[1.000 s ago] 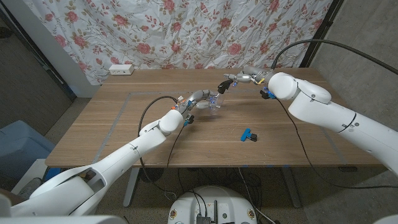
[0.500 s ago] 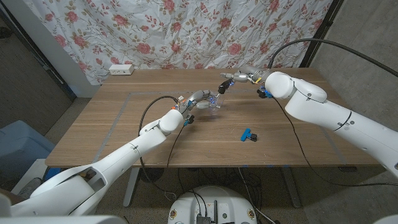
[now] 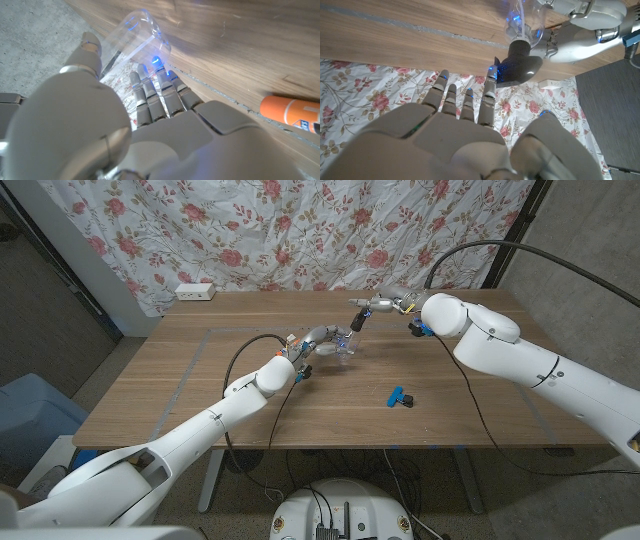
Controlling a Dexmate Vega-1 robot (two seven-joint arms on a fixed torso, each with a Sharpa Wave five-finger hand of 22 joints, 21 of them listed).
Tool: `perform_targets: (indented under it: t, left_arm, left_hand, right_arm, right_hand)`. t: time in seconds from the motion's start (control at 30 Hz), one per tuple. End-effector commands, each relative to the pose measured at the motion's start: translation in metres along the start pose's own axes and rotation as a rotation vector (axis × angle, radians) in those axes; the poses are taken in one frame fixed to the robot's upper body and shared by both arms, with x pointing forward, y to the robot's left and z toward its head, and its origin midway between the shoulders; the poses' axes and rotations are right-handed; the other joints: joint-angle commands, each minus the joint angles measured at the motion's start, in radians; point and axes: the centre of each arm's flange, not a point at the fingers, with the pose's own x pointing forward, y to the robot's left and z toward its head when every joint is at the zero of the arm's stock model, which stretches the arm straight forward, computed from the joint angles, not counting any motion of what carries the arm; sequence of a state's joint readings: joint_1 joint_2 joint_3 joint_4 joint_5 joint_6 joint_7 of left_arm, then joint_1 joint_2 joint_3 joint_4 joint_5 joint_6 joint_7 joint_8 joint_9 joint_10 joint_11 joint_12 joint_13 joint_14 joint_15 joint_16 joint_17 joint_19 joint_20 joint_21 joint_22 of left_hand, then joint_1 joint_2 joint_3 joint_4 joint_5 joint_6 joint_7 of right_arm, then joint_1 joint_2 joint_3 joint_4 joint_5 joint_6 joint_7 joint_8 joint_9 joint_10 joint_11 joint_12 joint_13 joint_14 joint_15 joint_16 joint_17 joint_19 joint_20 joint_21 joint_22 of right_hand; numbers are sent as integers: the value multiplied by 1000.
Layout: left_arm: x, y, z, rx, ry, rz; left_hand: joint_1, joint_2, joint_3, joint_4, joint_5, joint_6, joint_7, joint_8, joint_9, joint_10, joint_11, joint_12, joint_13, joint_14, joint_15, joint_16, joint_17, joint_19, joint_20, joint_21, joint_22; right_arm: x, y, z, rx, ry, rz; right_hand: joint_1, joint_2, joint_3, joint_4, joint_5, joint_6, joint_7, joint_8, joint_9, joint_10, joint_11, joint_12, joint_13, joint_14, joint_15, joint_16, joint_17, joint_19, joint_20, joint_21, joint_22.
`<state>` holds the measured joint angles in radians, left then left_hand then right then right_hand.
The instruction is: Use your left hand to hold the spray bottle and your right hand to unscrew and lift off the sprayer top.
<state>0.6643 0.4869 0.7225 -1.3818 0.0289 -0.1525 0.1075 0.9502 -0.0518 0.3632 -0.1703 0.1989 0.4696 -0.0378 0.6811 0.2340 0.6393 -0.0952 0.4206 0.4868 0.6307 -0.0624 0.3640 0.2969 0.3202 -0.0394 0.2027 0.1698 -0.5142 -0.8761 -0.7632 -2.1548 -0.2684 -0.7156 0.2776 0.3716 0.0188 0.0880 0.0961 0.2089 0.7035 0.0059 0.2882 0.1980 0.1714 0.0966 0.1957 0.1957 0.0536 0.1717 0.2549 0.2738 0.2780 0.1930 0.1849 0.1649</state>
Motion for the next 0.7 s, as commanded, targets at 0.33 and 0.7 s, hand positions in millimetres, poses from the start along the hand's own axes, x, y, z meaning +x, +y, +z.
perform_targets:
  t: [0.33, 0.7]
  left_arm:
    - [-7, -5, 0, -6, -1, 8]
    - [-8, -4, 0, -9, -1, 12]
  left_hand:
    - [58, 120, 11, 2, 7, 14, -12, 168, 1, 72, -57, 4, 39, 12, -135, -1, 7, 7, -76, -4, 4]
    - [51, 120, 11, 5, 7, 16, -11, 172, -1, 72, -58, 1, 40, 13, -134, -6, 5, 8, -77, -4, 4]
  right_arm:
    - [2, 5, 10, -30, 3, 39]
    - [2, 5, 10, -29, 12, 47]
  right_hand:
    - [90, 11, 37, -64, 0, -36, -3, -20, 5, -22, -2, -1, 1, -4, 15, -10, -4, -1, -6, 1, 3]
    - [204, 23, 88, -155, -9, -49, -20, -30, 9, -32, -11, 2, 2, -5, -1, -16, -10, -5, -20, 1, 3]
